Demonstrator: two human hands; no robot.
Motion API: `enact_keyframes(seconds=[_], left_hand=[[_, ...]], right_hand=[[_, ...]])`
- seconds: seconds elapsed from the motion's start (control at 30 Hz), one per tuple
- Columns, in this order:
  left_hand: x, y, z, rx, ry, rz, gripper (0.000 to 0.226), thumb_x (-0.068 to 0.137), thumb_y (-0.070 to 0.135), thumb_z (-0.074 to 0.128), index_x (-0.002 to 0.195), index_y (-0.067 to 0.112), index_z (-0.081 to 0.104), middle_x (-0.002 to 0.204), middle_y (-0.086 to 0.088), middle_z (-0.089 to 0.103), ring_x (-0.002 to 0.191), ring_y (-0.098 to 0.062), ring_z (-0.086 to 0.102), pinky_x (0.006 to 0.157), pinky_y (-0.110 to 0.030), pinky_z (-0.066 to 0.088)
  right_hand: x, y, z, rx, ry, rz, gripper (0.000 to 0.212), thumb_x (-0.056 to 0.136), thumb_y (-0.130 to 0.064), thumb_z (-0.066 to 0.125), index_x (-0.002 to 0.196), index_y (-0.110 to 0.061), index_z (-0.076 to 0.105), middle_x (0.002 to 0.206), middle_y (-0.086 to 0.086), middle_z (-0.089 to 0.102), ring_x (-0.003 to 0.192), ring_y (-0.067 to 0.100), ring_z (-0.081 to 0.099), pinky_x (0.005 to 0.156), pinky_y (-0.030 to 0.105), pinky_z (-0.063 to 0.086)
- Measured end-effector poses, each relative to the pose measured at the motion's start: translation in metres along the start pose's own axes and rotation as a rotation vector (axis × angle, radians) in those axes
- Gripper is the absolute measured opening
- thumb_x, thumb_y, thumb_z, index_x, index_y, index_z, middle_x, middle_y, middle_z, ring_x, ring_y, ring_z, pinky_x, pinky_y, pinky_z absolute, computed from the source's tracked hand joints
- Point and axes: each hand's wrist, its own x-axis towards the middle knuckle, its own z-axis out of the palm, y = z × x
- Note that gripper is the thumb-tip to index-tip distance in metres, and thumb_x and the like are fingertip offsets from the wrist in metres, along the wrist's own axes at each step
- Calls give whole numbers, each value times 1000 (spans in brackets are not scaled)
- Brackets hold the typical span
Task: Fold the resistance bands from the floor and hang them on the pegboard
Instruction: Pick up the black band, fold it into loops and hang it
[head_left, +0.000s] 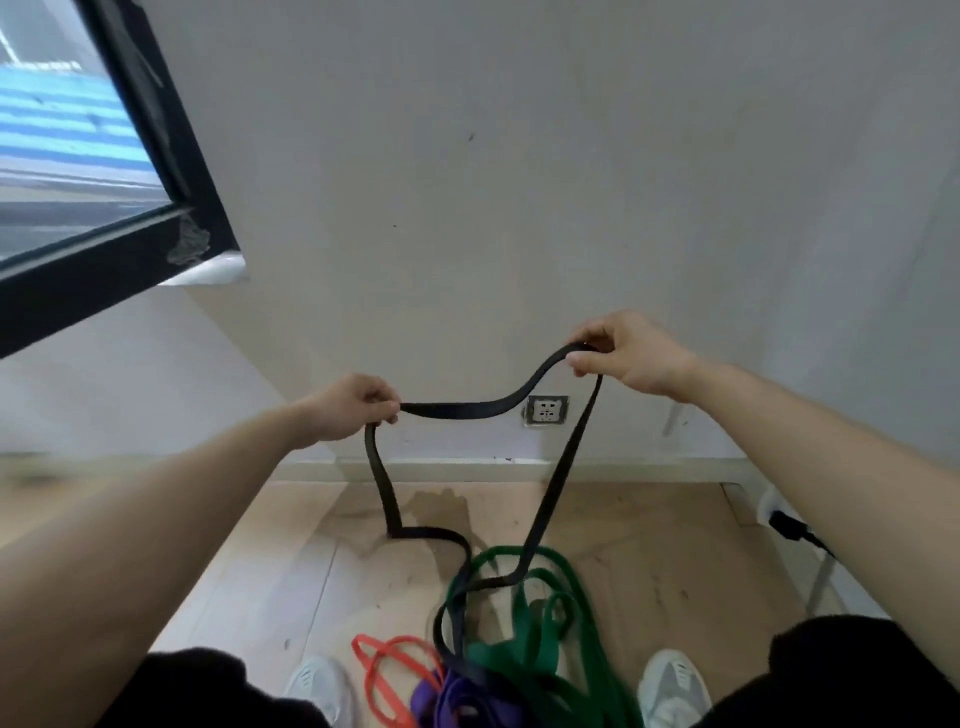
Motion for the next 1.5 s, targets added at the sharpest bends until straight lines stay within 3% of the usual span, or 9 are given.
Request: enact_keyframes(seconds=[0.23,0.47,0.6,0.77,0.9,1.1,1.23,1.37,1.5], left_hand=[[-17,4,20,195,-237,9,19,102,15,57,115,16,70,116,1,70,102,-9,61,71,-3,44],[-19,68,31,-371,-24,157,27,96,33,64,122,25,67,118,5,74,111,-16,69,102,-37,52],[-29,106,46,-543,-150,229,58,75,49,64,128,24,65,125,1,72,118,-19,65,104,-36,47],[-30,119,66,-461,-224,261,52,81,35,75,129,20,61,121,0,73,114,-8,67,103,-27,48],[-30,119,71,-433,-170,250,25,94,23,71,117,15,69,108,-9,77,105,-16,72,103,-31,51],[-29,118,68,-518,-40,231,14,93,12,70,104,5,71,82,-6,69,81,-17,68,92,-36,57],[-26,113,58,-516,77,244,22,85,15,80,106,12,73,88,-6,71,79,-13,67,88,-36,58],[-28,117,48,-552,193,300,33,78,14,86,108,18,72,85,6,74,77,-6,68,77,-21,54],[-33,122,37,-525,322,403,29,80,13,85,105,23,74,87,8,77,82,-7,71,80,-20,55]], right_hand=[[-9,-49,-6,256,97,-131,14,98,-10,61,108,-9,71,86,6,69,76,7,63,66,21,57],[-16,-69,-2,347,120,-193,13,96,-6,63,105,-5,72,89,16,63,81,18,61,75,30,61],[-21,-79,-7,455,128,-227,13,97,-5,59,104,-6,71,88,14,63,82,19,62,74,28,61],[-21,-83,-16,664,169,-222,17,98,-4,56,110,2,66,91,15,63,82,22,63,73,29,60],[-20,-79,-25,776,195,-224,20,100,-7,53,113,4,65,94,15,62,83,21,63,72,27,58],[-17,-60,-40,949,293,-183,17,102,-8,50,103,-3,67,90,10,61,78,19,65,73,28,58],[-15,-42,-43,1024,339,-106,18,103,-8,49,102,-3,67,88,9,62,77,19,64,75,28,60],[-12,-26,-41,1088,373,37,18,103,-7,49,99,-1,65,87,11,60,75,20,60,72,27,61],[-13,-10,-38,1159,276,133,16,103,-4,47,103,2,62,91,16,63,81,23,64,69,27,62]])
